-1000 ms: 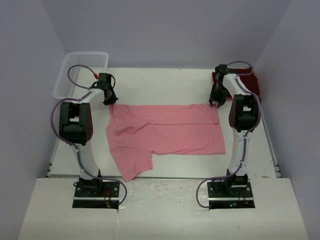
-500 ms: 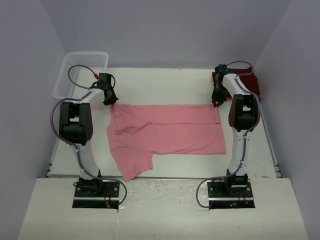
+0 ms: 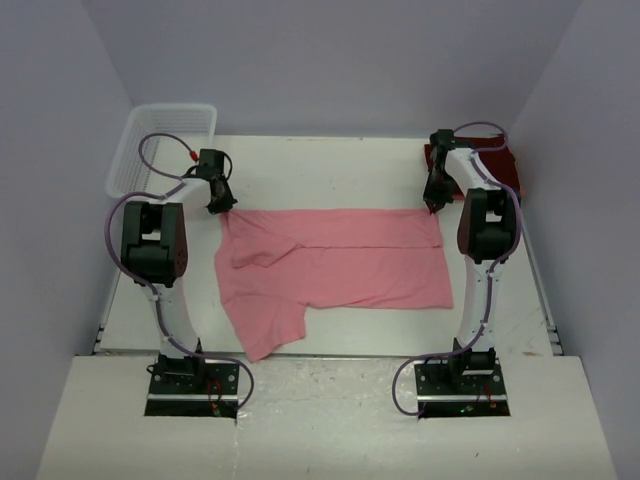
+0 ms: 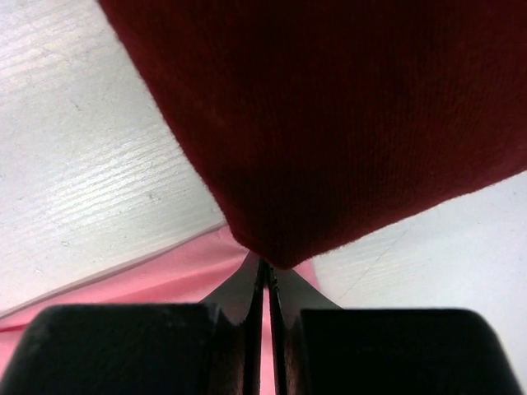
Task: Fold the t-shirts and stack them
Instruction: Fold the flattened tshirt in 1/3 of the way
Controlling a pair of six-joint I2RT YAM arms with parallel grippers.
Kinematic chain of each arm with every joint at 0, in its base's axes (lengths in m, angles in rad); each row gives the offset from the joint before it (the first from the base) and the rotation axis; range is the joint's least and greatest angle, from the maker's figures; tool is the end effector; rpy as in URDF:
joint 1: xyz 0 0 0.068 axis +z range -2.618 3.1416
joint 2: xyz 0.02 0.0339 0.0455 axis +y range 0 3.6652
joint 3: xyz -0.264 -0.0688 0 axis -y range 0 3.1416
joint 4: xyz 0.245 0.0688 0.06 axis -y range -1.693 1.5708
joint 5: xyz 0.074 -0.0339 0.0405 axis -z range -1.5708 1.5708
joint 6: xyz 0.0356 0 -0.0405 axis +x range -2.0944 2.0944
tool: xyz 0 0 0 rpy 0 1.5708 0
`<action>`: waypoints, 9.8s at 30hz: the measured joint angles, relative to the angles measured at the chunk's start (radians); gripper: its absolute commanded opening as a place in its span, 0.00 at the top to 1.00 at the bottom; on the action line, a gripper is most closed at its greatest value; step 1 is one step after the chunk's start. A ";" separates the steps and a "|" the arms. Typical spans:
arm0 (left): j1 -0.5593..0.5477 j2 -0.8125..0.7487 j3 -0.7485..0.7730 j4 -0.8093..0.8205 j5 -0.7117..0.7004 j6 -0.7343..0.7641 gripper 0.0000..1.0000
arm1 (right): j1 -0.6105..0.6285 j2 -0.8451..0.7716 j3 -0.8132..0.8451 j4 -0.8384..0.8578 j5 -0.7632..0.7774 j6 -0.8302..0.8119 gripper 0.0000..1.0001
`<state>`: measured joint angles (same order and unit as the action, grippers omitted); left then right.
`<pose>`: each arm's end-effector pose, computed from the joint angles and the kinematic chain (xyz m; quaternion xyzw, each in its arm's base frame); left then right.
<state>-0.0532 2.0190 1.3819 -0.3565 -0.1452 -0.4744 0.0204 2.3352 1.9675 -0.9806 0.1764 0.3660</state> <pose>0.4263 -0.0175 0.1624 -0.2201 0.9307 -0.0069 0.2922 0.4770 0.0035 0.1656 0.1798 0.9735 -0.0647 0.1253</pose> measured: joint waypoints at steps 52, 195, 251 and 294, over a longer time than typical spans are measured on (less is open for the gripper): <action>-0.186 -0.345 -0.143 0.060 -0.115 0.001 0.42 | 0.124 -0.412 -0.232 0.120 0.011 0.043 0.47; -0.385 -0.190 -0.235 0.021 -0.300 0.015 0.62 | 0.309 -0.771 -0.773 0.428 -0.292 0.026 0.45; -0.555 -0.333 -0.314 -0.063 -0.212 -0.094 1.00 | 0.315 -0.773 -0.784 0.429 -0.292 0.026 0.44; -0.475 -0.353 -0.182 -0.116 -0.278 -0.176 0.40 | 0.068 -0.138 -0.010 0.031 -0.118 -0.021 0.36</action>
<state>-0.5285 1.6657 1.2003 -0.4725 -0.4229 -0.6502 0.0887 2.1967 1.9572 -0.9493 0.0582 0.3447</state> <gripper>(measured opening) 0.618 0.647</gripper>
